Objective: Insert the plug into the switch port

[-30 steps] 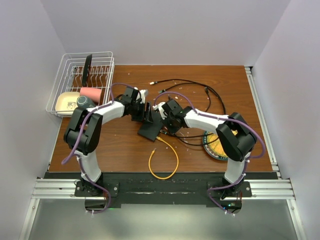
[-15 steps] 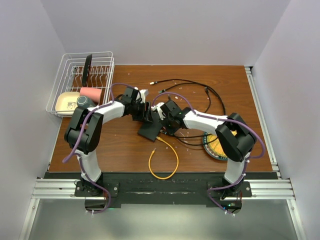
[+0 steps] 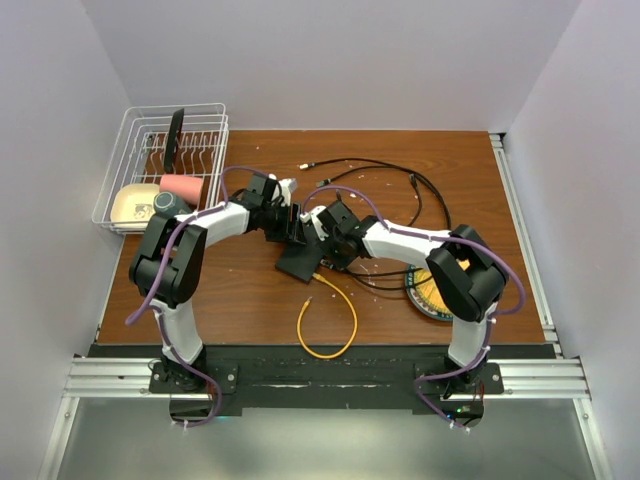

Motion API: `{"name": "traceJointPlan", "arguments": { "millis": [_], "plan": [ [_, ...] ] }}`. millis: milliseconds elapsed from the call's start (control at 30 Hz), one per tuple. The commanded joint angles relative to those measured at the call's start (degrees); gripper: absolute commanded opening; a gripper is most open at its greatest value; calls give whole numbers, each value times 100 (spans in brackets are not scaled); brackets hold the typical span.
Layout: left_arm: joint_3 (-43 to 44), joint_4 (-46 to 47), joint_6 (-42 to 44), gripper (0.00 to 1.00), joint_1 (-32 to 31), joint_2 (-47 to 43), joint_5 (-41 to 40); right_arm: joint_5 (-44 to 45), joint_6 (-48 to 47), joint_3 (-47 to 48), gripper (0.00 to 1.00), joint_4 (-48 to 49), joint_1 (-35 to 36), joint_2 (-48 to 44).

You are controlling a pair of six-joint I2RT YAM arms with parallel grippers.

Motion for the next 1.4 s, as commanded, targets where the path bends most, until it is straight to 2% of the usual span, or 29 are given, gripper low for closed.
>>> {"name": "traceJointPlan", "arguments": {
  "millis": [0,767,1367],
  "plan": [
    [-109,156,-93,57,34,34,162,84,42,259,0,35,105,95],
    [-179,244,-85,57,34,43,294,409,253,418,0,88,211,-98],
    [-179,262,-85,56,34,69,382,330,253,374,0,378,343,-502]
  ]
}}
